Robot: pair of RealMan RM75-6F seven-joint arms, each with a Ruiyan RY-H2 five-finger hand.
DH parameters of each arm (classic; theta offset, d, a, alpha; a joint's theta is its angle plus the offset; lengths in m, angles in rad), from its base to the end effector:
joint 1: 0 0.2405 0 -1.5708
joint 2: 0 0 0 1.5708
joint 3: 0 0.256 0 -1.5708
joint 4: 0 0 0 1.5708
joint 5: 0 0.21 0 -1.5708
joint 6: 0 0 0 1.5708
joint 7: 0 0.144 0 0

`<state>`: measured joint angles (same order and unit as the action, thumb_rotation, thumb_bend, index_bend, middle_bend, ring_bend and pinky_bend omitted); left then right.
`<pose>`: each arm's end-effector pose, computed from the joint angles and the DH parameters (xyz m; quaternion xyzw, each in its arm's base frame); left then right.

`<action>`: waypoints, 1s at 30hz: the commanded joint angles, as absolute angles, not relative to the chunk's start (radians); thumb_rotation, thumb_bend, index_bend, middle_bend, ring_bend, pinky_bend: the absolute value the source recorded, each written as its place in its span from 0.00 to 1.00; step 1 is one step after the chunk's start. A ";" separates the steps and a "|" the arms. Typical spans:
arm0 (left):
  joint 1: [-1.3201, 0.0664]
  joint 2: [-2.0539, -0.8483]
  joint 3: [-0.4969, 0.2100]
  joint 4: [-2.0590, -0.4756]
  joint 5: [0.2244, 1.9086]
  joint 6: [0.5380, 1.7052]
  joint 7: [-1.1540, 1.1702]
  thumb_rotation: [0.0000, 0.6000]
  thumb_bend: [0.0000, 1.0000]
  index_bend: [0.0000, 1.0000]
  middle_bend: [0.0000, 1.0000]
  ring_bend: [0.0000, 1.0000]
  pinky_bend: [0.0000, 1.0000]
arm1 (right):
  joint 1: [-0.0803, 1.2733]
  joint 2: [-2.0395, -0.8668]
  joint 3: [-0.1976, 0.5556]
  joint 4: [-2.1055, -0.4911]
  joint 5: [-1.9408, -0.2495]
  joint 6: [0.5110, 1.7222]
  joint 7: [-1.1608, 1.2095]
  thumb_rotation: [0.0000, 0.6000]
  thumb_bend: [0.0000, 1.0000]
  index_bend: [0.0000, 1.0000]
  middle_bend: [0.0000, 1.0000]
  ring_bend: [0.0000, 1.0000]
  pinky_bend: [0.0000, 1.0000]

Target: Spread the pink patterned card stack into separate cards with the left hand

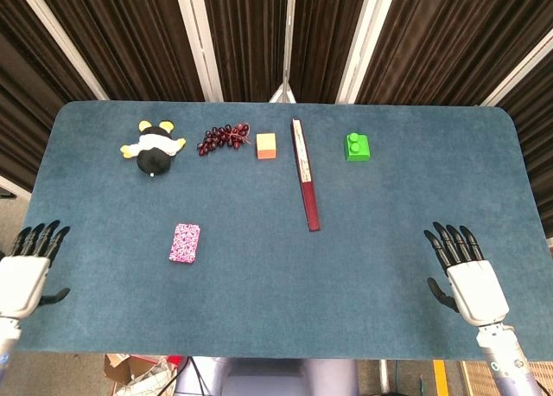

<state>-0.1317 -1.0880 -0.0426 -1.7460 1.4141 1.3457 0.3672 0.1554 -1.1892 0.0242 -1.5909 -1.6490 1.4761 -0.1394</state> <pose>-0.2958 0.1893 0.1406 -0.6654 -0.3498 -0.2685 0.6024 -0.2783 -0.1937 0.1260 0.6716 -0.3095 0.3997 0.5417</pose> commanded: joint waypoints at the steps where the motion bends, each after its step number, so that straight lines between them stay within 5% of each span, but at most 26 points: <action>1: -0.188 -1.109 -0.084 -1.788 1.335 1.273 0.418 1.00 0.00 0.00 0.00 0.00 0.00 | 0.156 -1.189 0.024 -1.592 -1.649 1.476 -0.138 1.00 0.37 0.00 0.00 0.00 0.04; 11: -0.388 -1.215 -0.179 -1.866 0.955 1.090 0.671 1.00 0.04 0.08 0.00 0.00 0.00 | 0.158 -1.187 0.024 -1.596 -1.647 1.473 -0.127 1.00 0.37 0.00 0.00 0.00 0.04; 30: -0.651 -1.537 -0.204 -1.726 0.601 1.141 0.943 1.00 0.09 0.17 0.00 0.00 0.00 | 0.160 -1.180 0.021 -1.598 -1.646 1.468 -0.094 1.00 0.37 0.00 0.00 0.00 0.04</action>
<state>-0.6379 -1.5233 -0.2026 -1.7387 0.6138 1.1301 0.9303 0.1598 -1.1801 0.0211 -1.5980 -1.6456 1.4679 -0.0938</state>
